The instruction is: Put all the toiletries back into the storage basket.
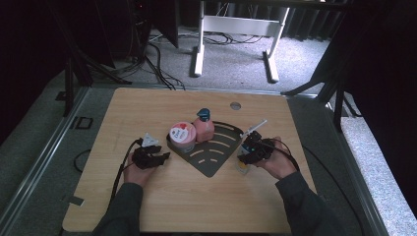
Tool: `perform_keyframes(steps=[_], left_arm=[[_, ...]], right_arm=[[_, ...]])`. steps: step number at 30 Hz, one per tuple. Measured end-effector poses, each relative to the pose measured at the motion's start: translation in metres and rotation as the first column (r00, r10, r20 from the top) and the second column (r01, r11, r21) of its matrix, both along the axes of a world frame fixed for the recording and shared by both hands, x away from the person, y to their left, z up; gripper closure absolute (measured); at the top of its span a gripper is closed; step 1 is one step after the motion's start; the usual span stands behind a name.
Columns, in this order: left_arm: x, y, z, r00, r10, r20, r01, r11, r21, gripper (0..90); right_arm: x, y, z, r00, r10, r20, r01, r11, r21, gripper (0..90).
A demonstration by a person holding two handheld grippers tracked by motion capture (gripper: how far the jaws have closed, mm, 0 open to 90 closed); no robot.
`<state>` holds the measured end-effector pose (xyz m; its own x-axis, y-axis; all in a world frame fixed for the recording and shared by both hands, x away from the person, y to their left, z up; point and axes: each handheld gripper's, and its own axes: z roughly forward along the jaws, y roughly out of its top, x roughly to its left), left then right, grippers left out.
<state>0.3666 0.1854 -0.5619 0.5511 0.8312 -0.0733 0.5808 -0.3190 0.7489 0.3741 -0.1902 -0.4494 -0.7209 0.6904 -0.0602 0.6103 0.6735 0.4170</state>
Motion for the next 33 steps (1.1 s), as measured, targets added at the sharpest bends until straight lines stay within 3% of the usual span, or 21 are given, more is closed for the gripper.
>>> perform_keyframes(steps=[11,33], left_arm=[[0.0001,0.0001,0.0,1.0,0.0,0.0,0.0,1.0,-0.001,50.2],[0.0001,0.0001,0.0,1.0,0.0,0.0,0.0,1.0,-0.001,50.2]], right_arm=[[0.0026,0.0017,0.0056,1.0,-0.002,-0.008,0.002,1.0,-0.017,46.2],[0.0097,0.0089,0.0095,0.9962,0.006,-0.087,-0.013,0.997,-0.081,46.2]])
